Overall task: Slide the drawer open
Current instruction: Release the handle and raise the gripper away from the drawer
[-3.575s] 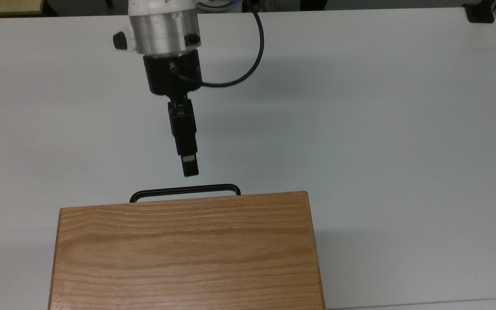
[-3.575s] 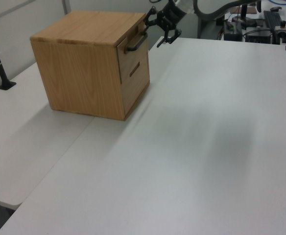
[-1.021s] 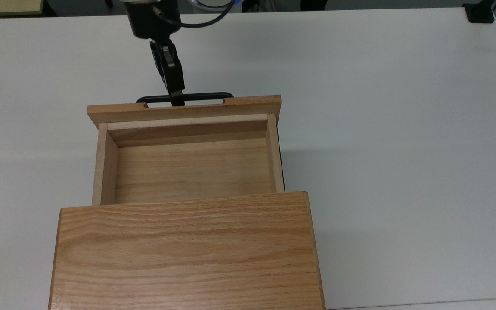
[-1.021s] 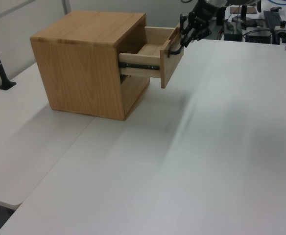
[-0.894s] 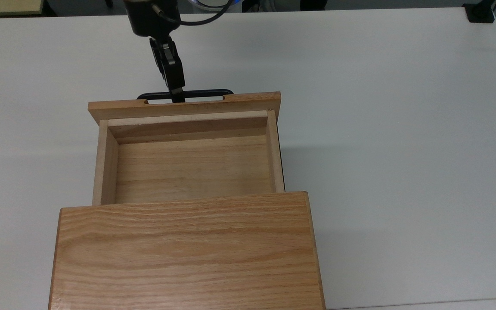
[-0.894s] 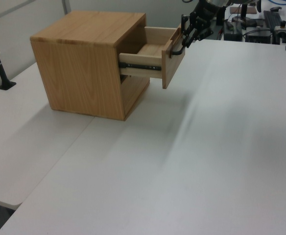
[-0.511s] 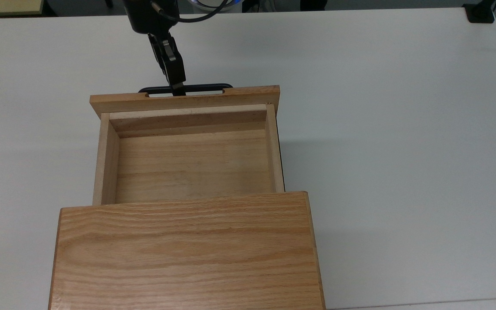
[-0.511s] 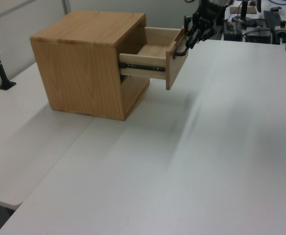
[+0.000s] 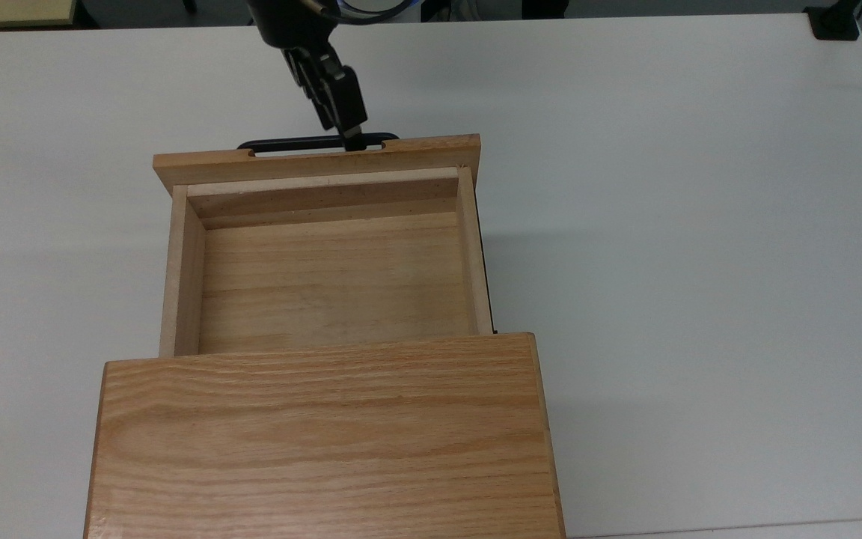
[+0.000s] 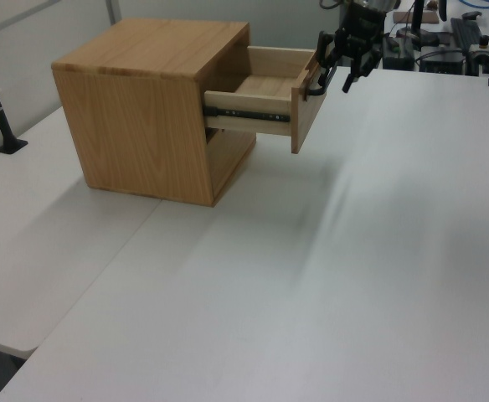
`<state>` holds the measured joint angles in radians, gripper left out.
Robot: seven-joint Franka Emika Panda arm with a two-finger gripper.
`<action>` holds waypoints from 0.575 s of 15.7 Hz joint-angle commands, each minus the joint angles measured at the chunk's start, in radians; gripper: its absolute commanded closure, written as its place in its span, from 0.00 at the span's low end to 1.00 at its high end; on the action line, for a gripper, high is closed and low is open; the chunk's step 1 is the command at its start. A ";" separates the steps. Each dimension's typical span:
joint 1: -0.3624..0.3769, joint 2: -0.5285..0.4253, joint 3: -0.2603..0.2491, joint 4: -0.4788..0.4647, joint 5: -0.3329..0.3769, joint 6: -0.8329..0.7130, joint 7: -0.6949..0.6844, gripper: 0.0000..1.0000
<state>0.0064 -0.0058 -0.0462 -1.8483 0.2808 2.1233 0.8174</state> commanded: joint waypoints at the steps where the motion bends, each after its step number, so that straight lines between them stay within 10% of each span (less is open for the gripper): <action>1: 0.003 -0.068 0.000 0.009 0.003 -0.152 -0.156 0.00; 9: 0.007 -0.075 0.074 0.124 -0.337 -0.538 -0.736 0.00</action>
<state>0.0074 -0.0814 0.0152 -1.7385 0.0165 1.6553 0.2127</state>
